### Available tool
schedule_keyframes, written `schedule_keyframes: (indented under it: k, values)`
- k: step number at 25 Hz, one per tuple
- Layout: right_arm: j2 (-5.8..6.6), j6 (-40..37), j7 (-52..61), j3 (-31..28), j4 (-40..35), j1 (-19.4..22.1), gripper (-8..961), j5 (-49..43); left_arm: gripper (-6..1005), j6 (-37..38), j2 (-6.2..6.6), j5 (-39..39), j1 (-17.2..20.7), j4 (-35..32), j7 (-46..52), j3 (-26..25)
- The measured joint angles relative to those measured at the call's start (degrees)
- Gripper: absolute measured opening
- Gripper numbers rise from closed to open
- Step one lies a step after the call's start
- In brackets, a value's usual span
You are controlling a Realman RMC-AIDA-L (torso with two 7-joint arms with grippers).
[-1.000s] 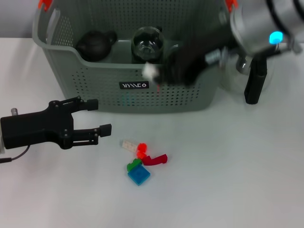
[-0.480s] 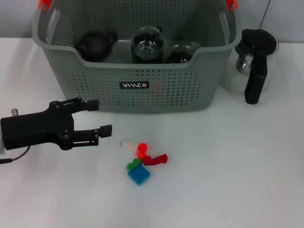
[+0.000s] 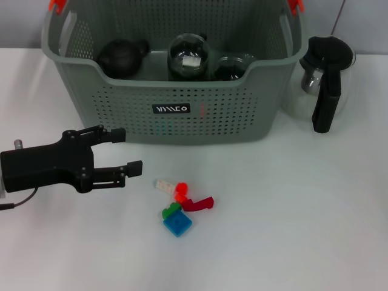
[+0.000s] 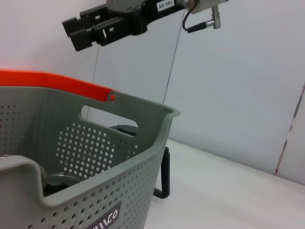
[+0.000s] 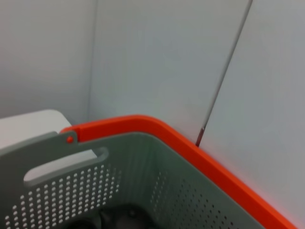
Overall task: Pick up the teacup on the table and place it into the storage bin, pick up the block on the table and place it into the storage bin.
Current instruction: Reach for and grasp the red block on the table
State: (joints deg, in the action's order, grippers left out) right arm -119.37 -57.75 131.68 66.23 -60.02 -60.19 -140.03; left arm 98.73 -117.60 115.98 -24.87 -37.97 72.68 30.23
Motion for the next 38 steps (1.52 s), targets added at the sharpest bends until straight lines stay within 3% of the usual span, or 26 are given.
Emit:
schedule_keyframes:
  k: [5, 11, 14, 17, 22, 29, 38]
  values:
    - [-0.38, -11.75, -2.21, 0.12, -11.35, 5.11, 681, 5.68, 862, 0.68, 0.09, 0.01, 0.10, -0.08, 0.00, -0.01]
    - [0.86, -34.04, -6.76, 0.14, -22.03, 12.09, 944, 12.19, 862, 0.61, 0.08, 0.39, 1.01, -0.09, -0.63, 0.01]
    - [0.94, -41.15, -7.16, 0.68, -22.31, 13.52, 946, 10.10, 862, 0.62, 0.09, 0.38, 1.19, -0.08, -0.88, 0.00]
    - [-0.18, -43.89, -7.65, 2.62, -21.24, 14.02, 945, 5.67, 862, 0.62, 0.09, 0.39, 1.20, -0.05, -0.88, 0.00]
    - [-0.92, -40.61, -7.21, 12.05, -14.90, 13.36, 944, 1.68, 862, 0.66, 0.09, 0.42, 0.96, 0.12, -0.88, 0.11]
    - [-1.26, -29.50, -5.98, 23.87, -1.31, 8.05, 942, 1.67, 862, 0.68, 0.06, 0.47, 1.03, 0.23, -0.88, 0.42]
    - [-1.57, -17.16, -5.16, 35.26, 6.10, 4.81, 940, 4.88, 862, 1.01, -0.17, 0.48, 1.55, 0.27, -0.88, 0.41]
